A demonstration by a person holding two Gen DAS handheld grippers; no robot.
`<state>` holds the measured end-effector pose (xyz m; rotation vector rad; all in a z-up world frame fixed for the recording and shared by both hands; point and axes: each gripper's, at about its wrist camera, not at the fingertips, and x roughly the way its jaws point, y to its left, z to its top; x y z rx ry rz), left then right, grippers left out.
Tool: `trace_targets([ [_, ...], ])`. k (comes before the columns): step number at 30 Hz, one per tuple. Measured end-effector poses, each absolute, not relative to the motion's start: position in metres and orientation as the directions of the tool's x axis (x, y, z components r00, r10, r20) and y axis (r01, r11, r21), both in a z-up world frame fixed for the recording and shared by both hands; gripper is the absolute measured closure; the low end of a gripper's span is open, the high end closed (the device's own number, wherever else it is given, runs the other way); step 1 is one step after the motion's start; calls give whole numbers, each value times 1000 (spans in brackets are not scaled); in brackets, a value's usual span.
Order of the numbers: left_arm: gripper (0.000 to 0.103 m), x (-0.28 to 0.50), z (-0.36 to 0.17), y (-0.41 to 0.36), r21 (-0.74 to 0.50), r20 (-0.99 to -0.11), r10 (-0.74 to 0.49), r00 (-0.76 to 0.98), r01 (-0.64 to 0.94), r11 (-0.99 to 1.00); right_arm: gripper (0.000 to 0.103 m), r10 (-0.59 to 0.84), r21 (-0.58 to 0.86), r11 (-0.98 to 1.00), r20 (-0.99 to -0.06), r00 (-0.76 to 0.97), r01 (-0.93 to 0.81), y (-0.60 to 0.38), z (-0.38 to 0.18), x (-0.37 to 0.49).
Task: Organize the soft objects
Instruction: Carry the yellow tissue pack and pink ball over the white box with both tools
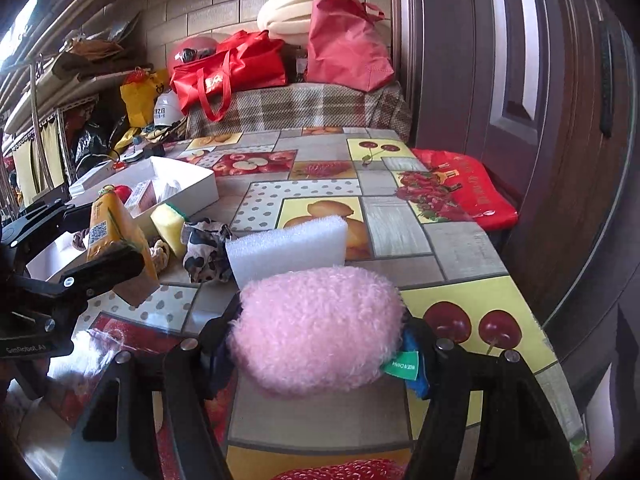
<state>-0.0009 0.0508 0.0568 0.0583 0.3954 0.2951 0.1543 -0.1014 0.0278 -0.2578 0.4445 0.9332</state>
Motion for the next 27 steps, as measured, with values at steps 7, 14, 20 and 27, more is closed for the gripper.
trace_targets([
  [7, 31, -34, 63, 73, 19, -301, 364, 882, -376, 926, 36, 757, -22, 605, -293, 583, -796, -121, 48, 133],
  [14, 31, -50, 62, 82, 9, -292, 394, 872, -409, 913, 36, 771, -38, 594, -259, 582, -803, -96, 49, 106],
  [20, 31, -66, 61, 88, 17, -287, 418, 862, -432, 902, 36, 788, -56, 564, -264, 557, -824, -67, 45, 88],
  [27, 31, -83, 60, 104, 10, -293, 445, 846, -463, 886, 35, 806, -65, 532, -266, 529, -844, -45, 42, 69],
])
